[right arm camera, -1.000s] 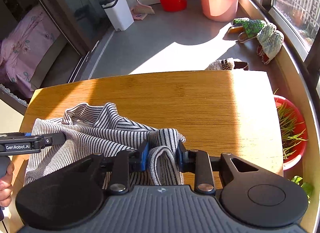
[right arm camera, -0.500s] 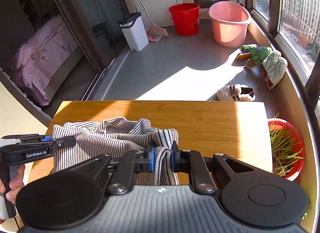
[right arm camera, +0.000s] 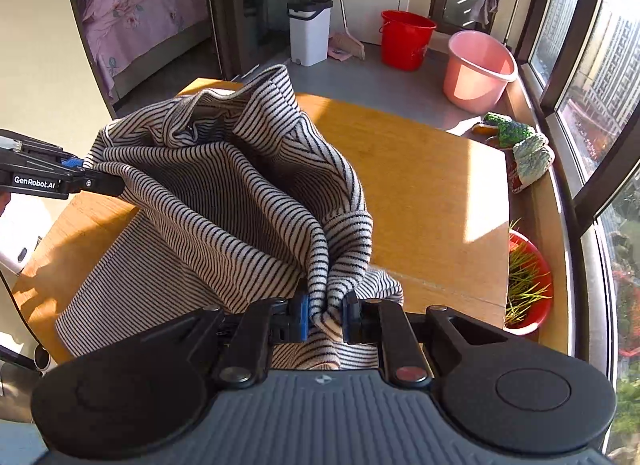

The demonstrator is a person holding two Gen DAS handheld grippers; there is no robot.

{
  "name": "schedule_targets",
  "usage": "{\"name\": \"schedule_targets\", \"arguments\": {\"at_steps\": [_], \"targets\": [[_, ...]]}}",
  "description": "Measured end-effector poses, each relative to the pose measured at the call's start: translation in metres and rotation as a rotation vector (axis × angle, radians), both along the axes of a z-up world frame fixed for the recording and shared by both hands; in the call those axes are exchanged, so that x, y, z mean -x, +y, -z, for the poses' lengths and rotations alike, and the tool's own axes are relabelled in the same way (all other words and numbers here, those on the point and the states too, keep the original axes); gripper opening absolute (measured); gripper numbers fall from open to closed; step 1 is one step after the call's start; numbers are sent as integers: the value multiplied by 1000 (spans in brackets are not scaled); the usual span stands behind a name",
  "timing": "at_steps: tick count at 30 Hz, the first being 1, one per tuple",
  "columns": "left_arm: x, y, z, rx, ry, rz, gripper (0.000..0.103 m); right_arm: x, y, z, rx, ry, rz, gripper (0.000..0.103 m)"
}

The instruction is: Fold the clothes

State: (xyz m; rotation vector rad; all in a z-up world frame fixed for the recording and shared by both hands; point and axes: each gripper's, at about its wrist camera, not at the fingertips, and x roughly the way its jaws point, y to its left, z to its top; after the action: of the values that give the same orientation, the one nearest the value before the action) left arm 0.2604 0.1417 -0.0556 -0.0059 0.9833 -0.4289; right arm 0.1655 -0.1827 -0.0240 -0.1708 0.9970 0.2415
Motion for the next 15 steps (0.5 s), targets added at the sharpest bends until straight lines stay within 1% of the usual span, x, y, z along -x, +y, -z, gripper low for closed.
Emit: {"name": "schedule_targets", "arguments": {"at_steps": [2,6,8,9,10,11,12,13,14,15], "targets": [[18,9,14,-9,66,6,26,22,6,24,59,77,-8,14],[44,29,40,-18,189,-17,26,51,9,40,128,166,-48,15],[51,41,41,25,227,-49,28,60,0,38,108,203,-35,16],[52,47,40,55,245,-66,32,61,-8,35,70,224,-3,23],[53,52,37,87,252,-87,37,63,-16,32,33,246,29,28],[55,56,32,116,247,-110,40,65,-27,28,-29,256,84,37],[56,60,26,143,239,-133,46,67,-38,23,-90,266,139,41],[55,57,26,148,241,-147,54,67,-48,18,-150,265,193,47],[52,52,28,144,245,-157,61,66,-62,15,-233,268,263,53],[50,48,29,139,249,-168,64,65,-72,15,-316,277,323,63]]}}
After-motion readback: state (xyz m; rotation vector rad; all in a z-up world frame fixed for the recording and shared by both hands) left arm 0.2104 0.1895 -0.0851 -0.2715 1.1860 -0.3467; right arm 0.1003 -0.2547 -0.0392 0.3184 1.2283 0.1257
